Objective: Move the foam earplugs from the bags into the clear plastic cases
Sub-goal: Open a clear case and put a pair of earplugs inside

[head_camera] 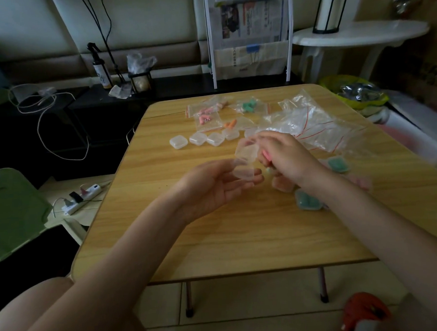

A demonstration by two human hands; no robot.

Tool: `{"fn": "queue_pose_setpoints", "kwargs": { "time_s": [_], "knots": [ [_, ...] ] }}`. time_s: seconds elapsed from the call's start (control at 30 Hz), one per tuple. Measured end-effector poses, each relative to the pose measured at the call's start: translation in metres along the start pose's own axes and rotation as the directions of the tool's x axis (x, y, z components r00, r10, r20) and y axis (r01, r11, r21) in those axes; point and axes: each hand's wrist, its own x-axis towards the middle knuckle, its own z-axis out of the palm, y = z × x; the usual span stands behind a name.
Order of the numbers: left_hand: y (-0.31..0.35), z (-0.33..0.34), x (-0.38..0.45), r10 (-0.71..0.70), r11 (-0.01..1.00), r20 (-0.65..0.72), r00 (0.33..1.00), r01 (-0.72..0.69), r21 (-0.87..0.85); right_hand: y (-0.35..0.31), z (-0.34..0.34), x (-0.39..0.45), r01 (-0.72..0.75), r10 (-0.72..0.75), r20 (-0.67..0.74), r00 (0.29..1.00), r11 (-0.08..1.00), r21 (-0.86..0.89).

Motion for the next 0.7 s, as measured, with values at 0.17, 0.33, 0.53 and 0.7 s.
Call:
{"fn": "queue_pose_setpoints", "kwargs": {
  "time_s": [0.17,0.33,0.53,0.7],
  "knots": [
    [0.004,-0.010,0.006,0.083,0.989,-0.105,0.991,-0.095,-0.117,-0.008,-0.001,0.000,-0.116,0.109,0.040,0.993,0.920,0.373],
    [0.002,-0.007,0.005,0.115,0.991,-0.079,0.990,-0.120,-0.067,-0.008,0.004,-0.006,-0.015,-0.047,0.133,0.990,0.903,0.428],
    [0.003,-0.009,0.006,0.156,0.988,-0.057,0.986,-0.155,0.020,-0.009,0.013,-0.008,0.078,-0.105,0.073,0.992,0.949,0.306],
    [0.000,-0.007,0.005,0.167,0.984,-0.038,0.985,-0.164,0.062,-0.007,0.016,-0.008,0.092,-0.094,0.009,0.996,0.990,0.111]
  ]
}}
